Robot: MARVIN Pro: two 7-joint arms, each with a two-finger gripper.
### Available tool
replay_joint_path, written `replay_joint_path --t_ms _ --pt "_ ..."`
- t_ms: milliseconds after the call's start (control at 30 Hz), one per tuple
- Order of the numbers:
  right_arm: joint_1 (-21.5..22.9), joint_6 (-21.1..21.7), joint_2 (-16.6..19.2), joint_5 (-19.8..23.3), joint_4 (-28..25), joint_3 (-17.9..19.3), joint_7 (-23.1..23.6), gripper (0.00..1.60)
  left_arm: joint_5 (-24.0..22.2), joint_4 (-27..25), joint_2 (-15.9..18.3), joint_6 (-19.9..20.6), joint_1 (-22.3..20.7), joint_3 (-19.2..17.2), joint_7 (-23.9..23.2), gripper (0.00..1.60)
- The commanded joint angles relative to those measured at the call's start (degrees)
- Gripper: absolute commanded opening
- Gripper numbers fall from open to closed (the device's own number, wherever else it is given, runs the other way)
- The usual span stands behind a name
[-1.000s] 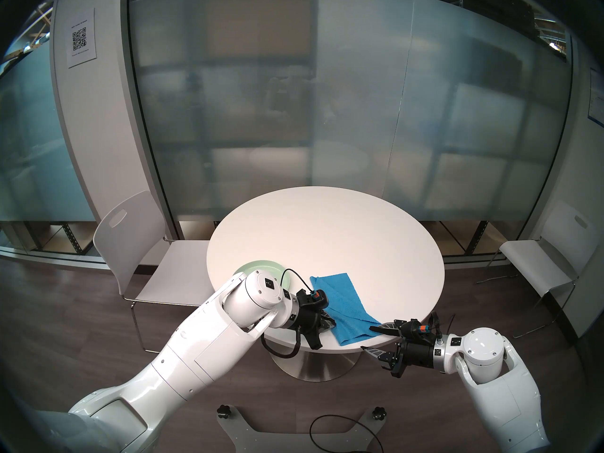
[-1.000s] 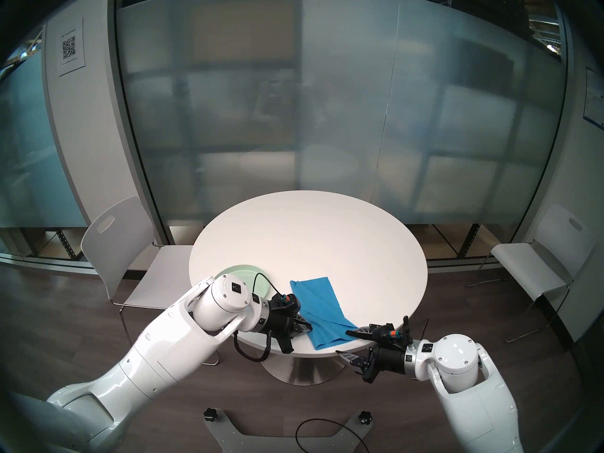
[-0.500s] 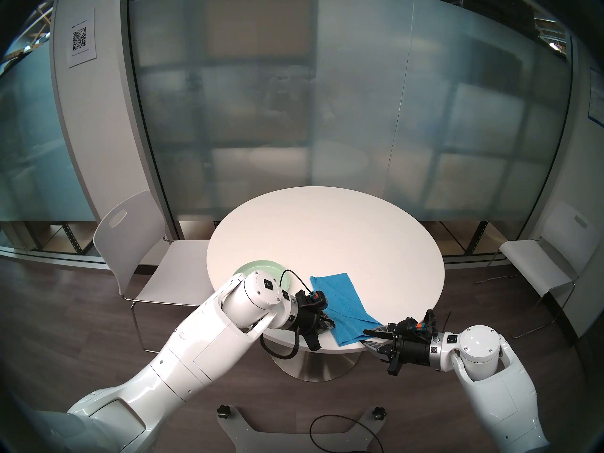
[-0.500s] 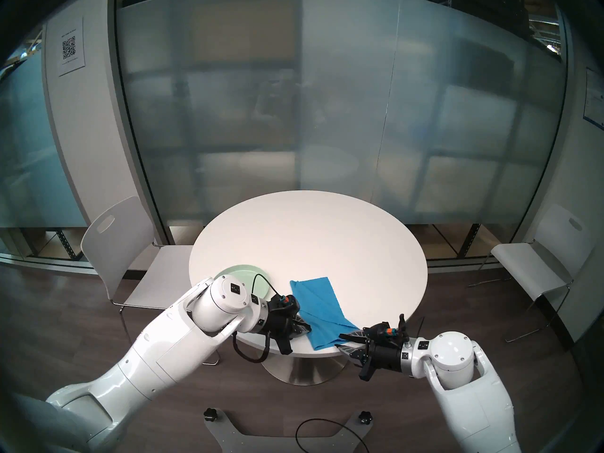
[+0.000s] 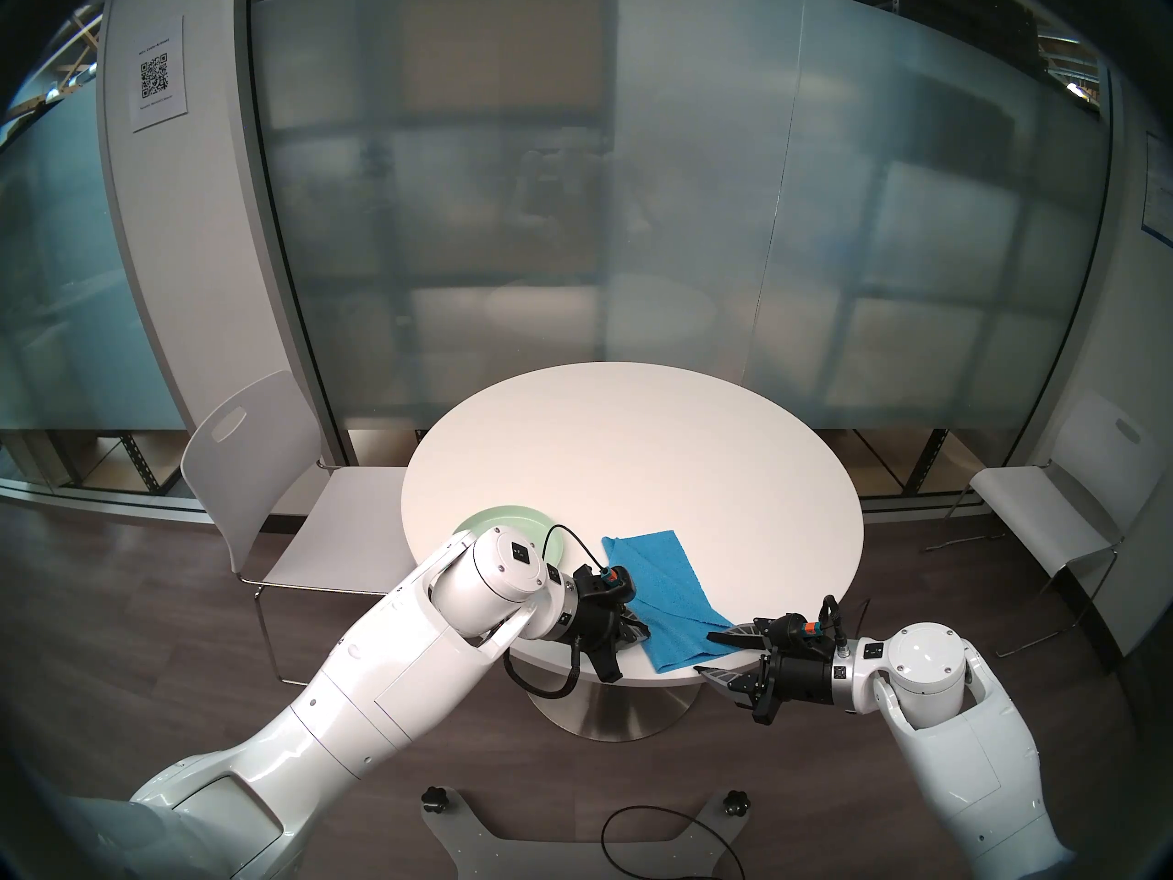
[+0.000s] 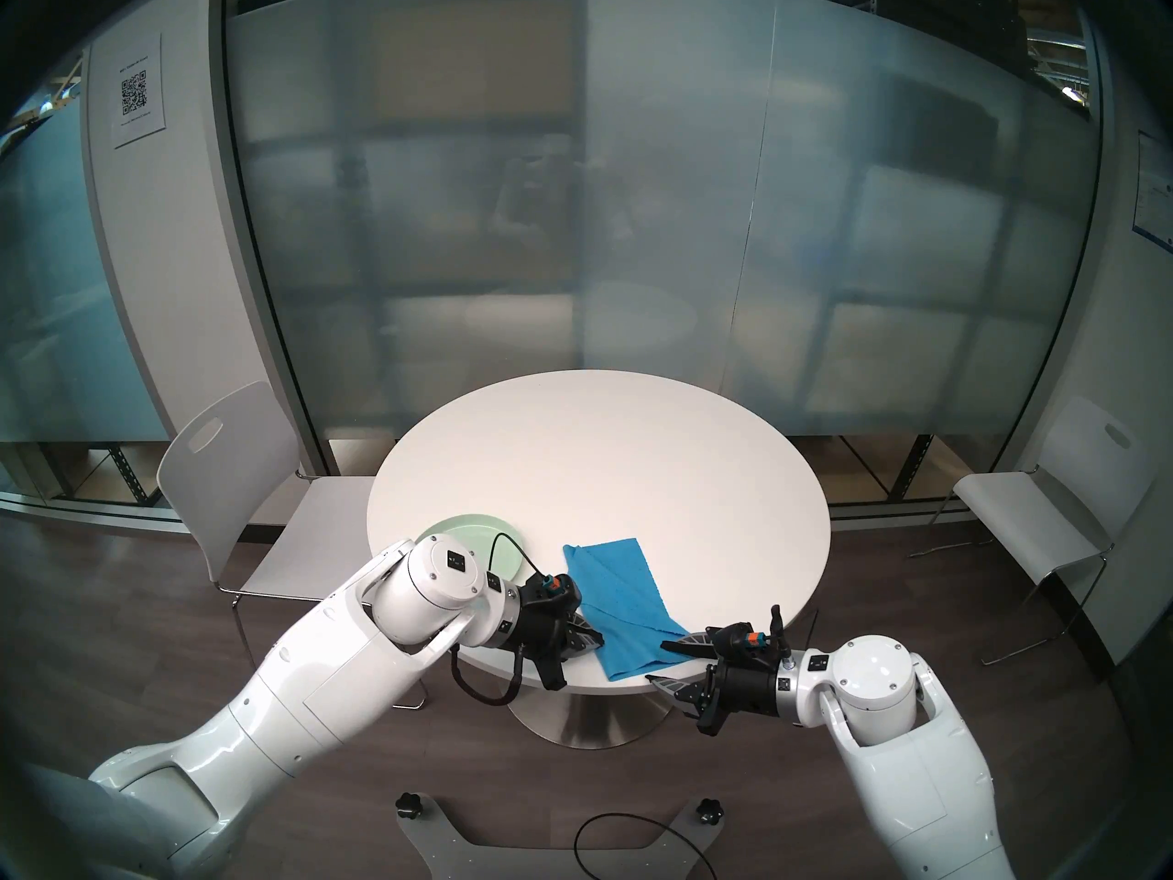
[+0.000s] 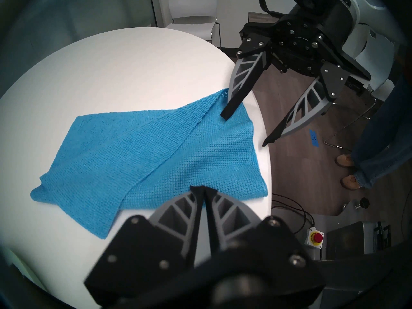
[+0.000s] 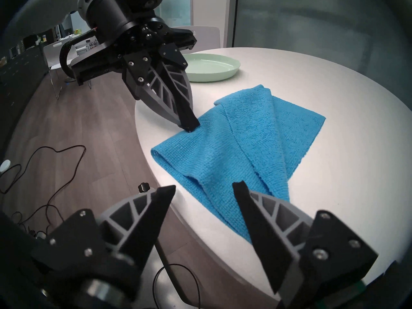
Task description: Fold the napkin in half twice and place it beside the plate
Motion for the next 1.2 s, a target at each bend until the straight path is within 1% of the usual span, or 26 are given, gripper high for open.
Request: replay_joint_path --t_ms 0,133,433,700,767,800,833,967,1167 --pt "2.29 0.18 0.49 -0.31 0.53 -0.34 0.40 1.15 0.03 -0.44 -0.35 -0.05 -0.57 -0.25 0.22 0.51" --pt "2.71 0.24 0.51 -0.51 1.24 -0.89 0.73 1.10 0.05 -0.29 -0.45 -0.05 -0.65 -0.34 0.31 0.51" --pt "3.27 1.17 1.08 -0.85 1.44 -1.61 1.30 1.10 -0.17 0.05 -0.60 -0.20 -0.93 -0.44 0.34 0.52" --pt "3.85 1.59 2.18 -1.69 1.87 -2.83 2.30 1.07 -0.31 0.10 -0.64 -0.23 -0.97 -0.51 0.49 0.52" --pt "3.64 1.57 2.29 -2.02 1.67 -2.90 2.23 0.90 -0.35 -0.03 -0.56 -0.12 -0.99 -0.53 0.49 0.52" --pt "3.50 1.41 2.51 -2.49 1.45 -3.04 2.12 0.88 -0.36 -0.08 -0.53 -0.10 -0.97 -0.55 0.51 0.52" --pt "3.39 1.37 2.53 -2.61 1.37 -3.02 2.12 0.81 -0.38 -0.12 -0.50 -0.08 -0.97 -0.57 0.51 0.52" --pt "2.97 1.29 2.64 -2.92 1.07 -2.87 2.17 0.76 -0.41 -0.33 -0.36 -0.05 -0.91 -0.61 0.53 0.53" --pt "2.46 1.21 2.68 -3.33 0.65 -2.63 2.11 0.73 -0.38 -0.76 -0.11 0.02 -0.74 -0.54 0.49 0.55"
